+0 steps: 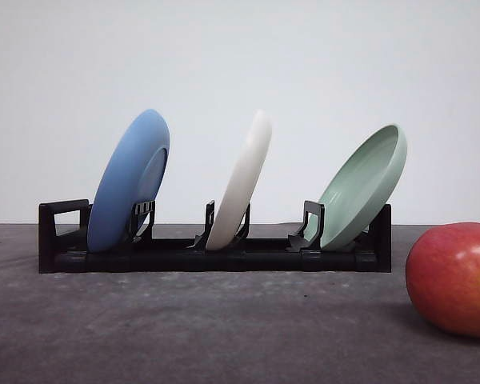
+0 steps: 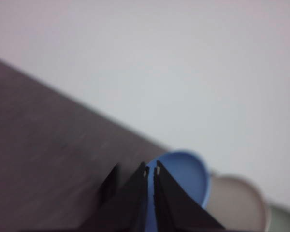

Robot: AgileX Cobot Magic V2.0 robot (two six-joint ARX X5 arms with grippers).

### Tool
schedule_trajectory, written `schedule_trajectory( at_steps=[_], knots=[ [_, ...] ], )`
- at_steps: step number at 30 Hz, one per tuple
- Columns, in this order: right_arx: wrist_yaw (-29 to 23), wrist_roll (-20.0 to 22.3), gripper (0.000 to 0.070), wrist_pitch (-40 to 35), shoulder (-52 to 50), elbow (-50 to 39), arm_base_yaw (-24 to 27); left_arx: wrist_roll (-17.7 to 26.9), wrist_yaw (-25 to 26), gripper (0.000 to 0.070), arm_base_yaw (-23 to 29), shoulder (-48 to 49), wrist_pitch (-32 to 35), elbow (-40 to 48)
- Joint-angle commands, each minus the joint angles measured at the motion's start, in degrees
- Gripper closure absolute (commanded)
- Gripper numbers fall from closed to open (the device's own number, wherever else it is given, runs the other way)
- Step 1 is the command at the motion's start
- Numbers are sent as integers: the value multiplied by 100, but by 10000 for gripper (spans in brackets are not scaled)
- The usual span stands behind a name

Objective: Place pomegranate in white plate

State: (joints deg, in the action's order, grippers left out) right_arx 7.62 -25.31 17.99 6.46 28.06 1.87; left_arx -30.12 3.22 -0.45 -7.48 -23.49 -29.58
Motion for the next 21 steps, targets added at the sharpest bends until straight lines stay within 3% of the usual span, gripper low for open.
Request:
schedule_trajectory(
  at_steps=[1, 6, 11, 14, 21],
  knots=[
    [140, 196, 693, 297, 170, 224, -13, 639, 28, 700, 7, -214, -641, -385],
    [737, 602, 693, 1351, 868, 755, -13, 1147, 509, 700, 7, -955, -1929, -1151],
    [1252, 786, 693, 1861, 1526, 994, -149, 1584, 990, 700, 7, -1736, -2651, -1561],
    [1220, 880, 693, 1871, 1746, 994, -425, 1772, 1257, 700, -112, -2108, -2684, -1660],
    [859, 1202, 693, 1847, 2045, 994, -1332, 2198, 1235, 699, -988, -2585, -2288, -1686]
  ],
)
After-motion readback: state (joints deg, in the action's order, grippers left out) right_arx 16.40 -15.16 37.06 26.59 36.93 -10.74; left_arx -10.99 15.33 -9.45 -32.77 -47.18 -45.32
